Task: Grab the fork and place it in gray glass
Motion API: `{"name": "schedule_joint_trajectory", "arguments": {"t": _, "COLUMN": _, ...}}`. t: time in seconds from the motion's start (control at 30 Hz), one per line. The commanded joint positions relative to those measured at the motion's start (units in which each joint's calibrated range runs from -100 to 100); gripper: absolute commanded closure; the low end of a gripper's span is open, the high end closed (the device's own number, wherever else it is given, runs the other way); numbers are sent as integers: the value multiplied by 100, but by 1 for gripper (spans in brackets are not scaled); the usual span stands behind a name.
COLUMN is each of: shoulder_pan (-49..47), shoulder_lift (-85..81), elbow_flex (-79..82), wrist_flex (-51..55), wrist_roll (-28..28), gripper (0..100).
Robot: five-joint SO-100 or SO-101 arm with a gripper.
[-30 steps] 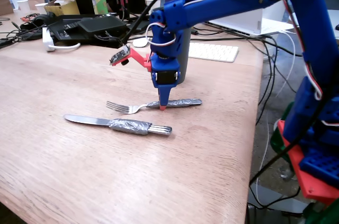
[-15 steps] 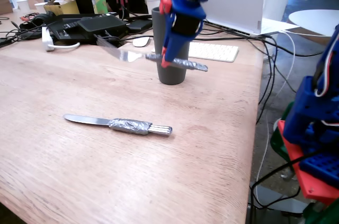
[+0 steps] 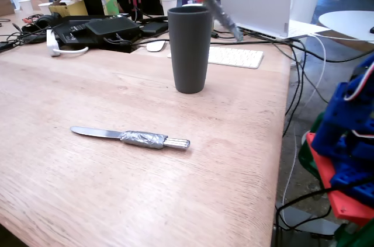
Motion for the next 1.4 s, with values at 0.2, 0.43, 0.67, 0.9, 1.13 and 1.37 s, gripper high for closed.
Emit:
{"name": "schedule_joint_trajectory", "arguments": {"t": 0.2, "shoulder_pan": 612, "shoulder_lift": 441, "elbow_flex": -1002, "wrist_flex": -2557, "wrist_roll": -176, "gripper": 100}}
{"name": "schedule_joint_trajectory", "arguments": {"t": 0.43, "shoulder_pan": 628, "shoulder_lift": 1273, "elbow_flex": -1219, "wrist_flex": -4675, "wrist_roll": -147, "gripper": 100}}
{"name": "schedule_joint_trajectory", "arguments": {"t": 0.67, "shoulder_pan": 1187, "shoulder_lift": 1239, "elbow_flex": 102, "wrist_flex": -4774, "wrist_roll": -107, "gripper": 100}}
{"name": "schedule_joint_trajectory", "arguments": {"t": 0.9, "shoulder_pan": 1170, "shoulder_lift": 1239, "elbow_flex": 1423, "wrist_flex": -5521, "wrist_roll": -171, "gripper": 100}}
{"name": "schedule_joint_trajectory", "arguments": {"t": 1.13, "shoulder_pan": 1085, "shoulder_lift": 1239, "elbow_flex": 2613, "wrist_flex": -6752, "wrist_roll": -176, "gripper": 100}}
{"name": "schedule_joint_trajectory", "arguments": {"t": 1.37, "shoulder_pan": 1085, "shoulder_lift": 1248, "elbow_flex": 2603, "wrist_flex": -6769, "wrist_roll": -151, "gripper": 90}}
